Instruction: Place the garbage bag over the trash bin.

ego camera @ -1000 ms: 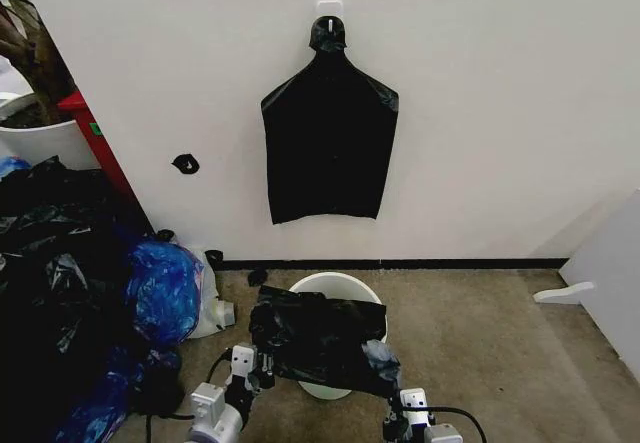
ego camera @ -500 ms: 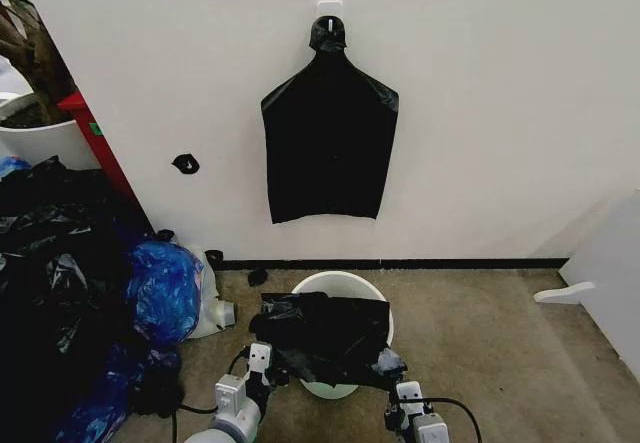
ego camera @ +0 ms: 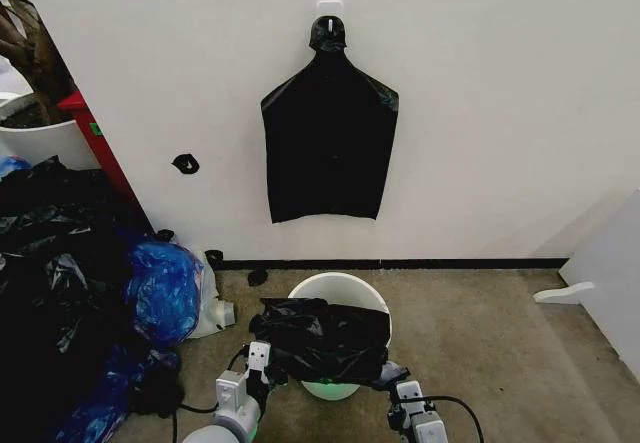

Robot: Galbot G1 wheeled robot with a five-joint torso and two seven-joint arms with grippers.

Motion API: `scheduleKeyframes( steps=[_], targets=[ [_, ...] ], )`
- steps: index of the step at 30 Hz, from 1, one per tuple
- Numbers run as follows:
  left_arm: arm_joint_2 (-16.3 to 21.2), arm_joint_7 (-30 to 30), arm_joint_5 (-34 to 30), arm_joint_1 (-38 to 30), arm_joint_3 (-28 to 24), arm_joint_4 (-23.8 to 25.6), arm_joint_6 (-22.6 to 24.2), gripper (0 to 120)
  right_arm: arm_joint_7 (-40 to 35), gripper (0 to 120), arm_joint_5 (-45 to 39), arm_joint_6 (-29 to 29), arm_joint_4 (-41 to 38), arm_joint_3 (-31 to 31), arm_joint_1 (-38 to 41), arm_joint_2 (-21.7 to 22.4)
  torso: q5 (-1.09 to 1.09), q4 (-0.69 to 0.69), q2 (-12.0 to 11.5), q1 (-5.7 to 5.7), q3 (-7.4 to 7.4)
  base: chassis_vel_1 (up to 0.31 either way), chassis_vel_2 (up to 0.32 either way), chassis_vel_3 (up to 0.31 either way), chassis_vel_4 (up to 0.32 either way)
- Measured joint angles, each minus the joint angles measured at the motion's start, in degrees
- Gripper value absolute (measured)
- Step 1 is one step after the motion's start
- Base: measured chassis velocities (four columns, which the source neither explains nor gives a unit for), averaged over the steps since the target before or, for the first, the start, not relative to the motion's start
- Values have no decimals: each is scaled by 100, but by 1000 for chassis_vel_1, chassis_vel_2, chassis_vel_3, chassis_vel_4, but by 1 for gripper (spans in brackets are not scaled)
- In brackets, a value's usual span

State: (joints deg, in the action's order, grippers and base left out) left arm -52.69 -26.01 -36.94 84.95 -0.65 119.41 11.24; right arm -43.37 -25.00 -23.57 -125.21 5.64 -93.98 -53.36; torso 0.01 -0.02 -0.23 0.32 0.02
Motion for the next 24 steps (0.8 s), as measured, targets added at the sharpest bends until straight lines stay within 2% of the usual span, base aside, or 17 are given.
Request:
scheduleKeyframes(
  steps=[2, 3, 6, 8, 9, 10, 12, 14, 16, 18, 22, 24],
  targets=[
    [119, -229, 0, 137, 54, 316, 302, 20, -109, 27, -400, -58, -452, -30, -295, 86, 0, 0, 0, 0, 0, 0, 0, 0, 0],
    [119, -229, 0, 137, 54, 316, 302, 20, -109, 27, -400, -58, -452, -30, -295, 86, 0, 0, 0, 0, 0, 0, 0, 0, 0],
    [244, -426, -31, 299, 178, 631, 551, 29, -247, 39, -704, -186, -896, -69, -542, 149, -1, -1, 0, 0, 0, 0, 0, 0, 0],
    [530, -614, -106, 560, 377, 1017, 751, 41, -320, 48, -756, -250, -1201, -79, -778, 247, 0, 0, 0, 0, -1, 0, 0, 0, 0],
    [639, -654, -112, 629, 429, 1125, 776, 45, -337, 53, -750, -265, -1268, -80, -838, 278, -1, 1, 0, 0, -1, 0, 0, 0, 0],
    [639, -654, -112, 629, 429, 1125, 776, 45, -337, 53, -750, -265, -1268, -80, -838, 278, -1, 1, 0, 0, -1, 0, 0, 0, 0],
    [876, -709, -116, 747, 522, 1337, 808, 52, -360, 60, -713, -289, -1370, -84, -937, 336, -1, 1, 0, 0, -1, 0, 0, 0, 0],
    [1247, -764, -138, 879, 621, 1630, 863, 64, -376, 70, -639, -304, -1460, -110, -1037, 401, 0, 0, 1, 0, -1, 0, 0, 0, 0],
    [1402, -765, -163, 923, 647, 1741, 881, 70, -379, 77, -622, -310, -1490, -125, -1056, 417, -1, 0, 1, 0, -1, 0, 0, 0, 0],
    [1466, -760, -178, 939, 655, 1782, 887, 72, -380, 80, -612, -312, -1500, -132, -1063, 420, -1, 0, 1, 0, -1, 0, 0, 0, 0],
    [1710, -586, -246, 1064, 658, 1980, 898, 91, -372, 97, -448, -298, -1504, -162, -1057, 421, -1, 0, 1, 0, 0, 0, 0, 0, 0],
    [1743, -588, -239, 1112, 652, 2024, 909, 94, -370, 99, -410, -291, -1503, -166, -1057, 420, -1, 0, 1, 0, 0, 0, 0, 0, 0]
  ],
)
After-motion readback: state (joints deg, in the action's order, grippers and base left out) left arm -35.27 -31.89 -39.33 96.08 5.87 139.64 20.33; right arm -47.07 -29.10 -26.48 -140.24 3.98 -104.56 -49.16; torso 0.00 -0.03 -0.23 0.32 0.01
